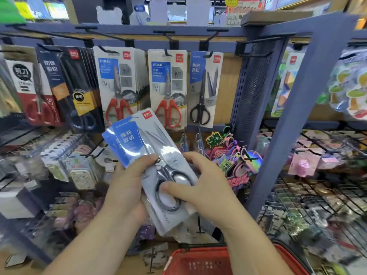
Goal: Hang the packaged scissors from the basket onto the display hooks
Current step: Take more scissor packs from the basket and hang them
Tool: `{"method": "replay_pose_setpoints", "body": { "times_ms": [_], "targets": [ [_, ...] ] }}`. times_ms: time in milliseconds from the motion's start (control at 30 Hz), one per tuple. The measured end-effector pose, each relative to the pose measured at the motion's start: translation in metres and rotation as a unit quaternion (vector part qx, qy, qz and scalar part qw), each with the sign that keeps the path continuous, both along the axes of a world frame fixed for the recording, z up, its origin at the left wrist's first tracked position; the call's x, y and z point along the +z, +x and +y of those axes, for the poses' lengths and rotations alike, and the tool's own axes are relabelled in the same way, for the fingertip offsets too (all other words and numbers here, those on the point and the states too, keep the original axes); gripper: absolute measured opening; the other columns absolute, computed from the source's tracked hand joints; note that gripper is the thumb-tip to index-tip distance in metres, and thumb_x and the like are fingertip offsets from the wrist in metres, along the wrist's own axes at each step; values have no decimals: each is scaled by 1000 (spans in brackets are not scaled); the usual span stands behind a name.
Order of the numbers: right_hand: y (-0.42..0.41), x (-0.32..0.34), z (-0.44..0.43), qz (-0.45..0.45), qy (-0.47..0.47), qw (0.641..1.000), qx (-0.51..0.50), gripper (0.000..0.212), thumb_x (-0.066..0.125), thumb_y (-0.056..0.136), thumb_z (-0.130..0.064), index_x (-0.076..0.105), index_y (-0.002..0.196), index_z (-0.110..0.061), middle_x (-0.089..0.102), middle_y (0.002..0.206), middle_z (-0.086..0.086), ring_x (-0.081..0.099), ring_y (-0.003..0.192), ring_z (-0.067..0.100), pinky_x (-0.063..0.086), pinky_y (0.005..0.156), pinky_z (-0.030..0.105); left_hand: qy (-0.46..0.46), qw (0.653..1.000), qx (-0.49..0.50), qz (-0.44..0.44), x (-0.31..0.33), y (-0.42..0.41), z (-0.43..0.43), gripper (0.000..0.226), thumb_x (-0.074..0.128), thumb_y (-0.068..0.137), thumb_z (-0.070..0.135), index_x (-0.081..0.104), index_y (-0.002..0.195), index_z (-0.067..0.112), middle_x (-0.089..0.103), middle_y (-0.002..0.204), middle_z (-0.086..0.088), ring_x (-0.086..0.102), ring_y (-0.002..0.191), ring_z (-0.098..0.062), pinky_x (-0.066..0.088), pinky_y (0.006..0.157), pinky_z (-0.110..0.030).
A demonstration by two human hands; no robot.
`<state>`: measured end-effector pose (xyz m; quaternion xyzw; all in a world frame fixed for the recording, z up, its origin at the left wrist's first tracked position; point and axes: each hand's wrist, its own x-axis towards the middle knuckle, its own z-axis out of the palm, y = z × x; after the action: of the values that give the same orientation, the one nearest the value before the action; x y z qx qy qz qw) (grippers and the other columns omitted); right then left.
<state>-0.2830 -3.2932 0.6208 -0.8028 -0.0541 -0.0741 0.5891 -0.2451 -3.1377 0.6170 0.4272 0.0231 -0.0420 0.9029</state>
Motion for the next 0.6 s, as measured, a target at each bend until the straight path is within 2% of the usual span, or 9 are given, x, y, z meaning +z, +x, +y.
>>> {"method": "replay_pose_setpoints", "body": {
  "times_ms": [67, 167, 233, 400, 500, 600],
  "targets": [
    [-6, -3, 3, -17, 47, 999, -18, 33, 88, 77, -16, 72, 104, -28, 76, 95, -5, 73, 83, 13, 58, 71, 30, -9, 1000, -11, 2, -1, -5, -5, 54, 73, 80, 12, 66, 134, 13, 75, 120, -23, 73, 107, -45, 63, 82, -59],
    [-11, -7, 9, -41, 103, 992, -53, 24, 85, 81, -10, 73, 99, -21, 77, 90, 3, 73, 83, 27, 61, 73, 46, -15, 999, -34, 3, -5, -12, -9, 56, 74, 82, 16, 65, 137, 12, 73, 125, -24, 71, 112, -47, 57, 91, -67],
    [-13, -11, 11, -47, 129, 988, -72, 23, 85, 80, -12, 74, 97, -21, 77, 90, 5, 73, 85, 31, 60, 77, 52, -17, 999, -40, 9, -7, -15, -11, 59, 76, 82, 19, 64, 139, 13, 72, 128, -23, 70, 115, -46, 54, 96, -69],
    [-17, -17, 10, -42, 170, 981, -81, 24, 86, 78, -5, 77, 95, -20, 78, 89, 5, 74, 80, 22, 62, 73, 44, -9, 999, -30, 18, -7, -20, -12, 61, 73, 84, 29, 62, 142, 16, 72, 131, -17, 70, 120, -42, 54, 103, -64],
    [-18, -18, 12, -39, 172, 980, -88, 27, 87, 75, -9, 77, 97, -20, 79, 93, 6, 76, 86, 28, 63, 79, 52, -30, 998, -31, 40, -9, -20, -10, 61, 70, 88, 40, 60, 144, 19, 71, 133, -16, 69, 122, -40, 48, 109, -65],
    [-18, -17, 18, -35, 167, 981, -88, 28, 88, 76, -6, 78, 98, -21, 79, 95, 7, 76, 88, 29, 62, 80, 52, -40, 996, -51, 60, -12, -16, -3, 57, 59, 92, 49, 63, 141, 19, 74, 129, -15, 71, 118, -37, 51, 106, -60]
  ]
}}
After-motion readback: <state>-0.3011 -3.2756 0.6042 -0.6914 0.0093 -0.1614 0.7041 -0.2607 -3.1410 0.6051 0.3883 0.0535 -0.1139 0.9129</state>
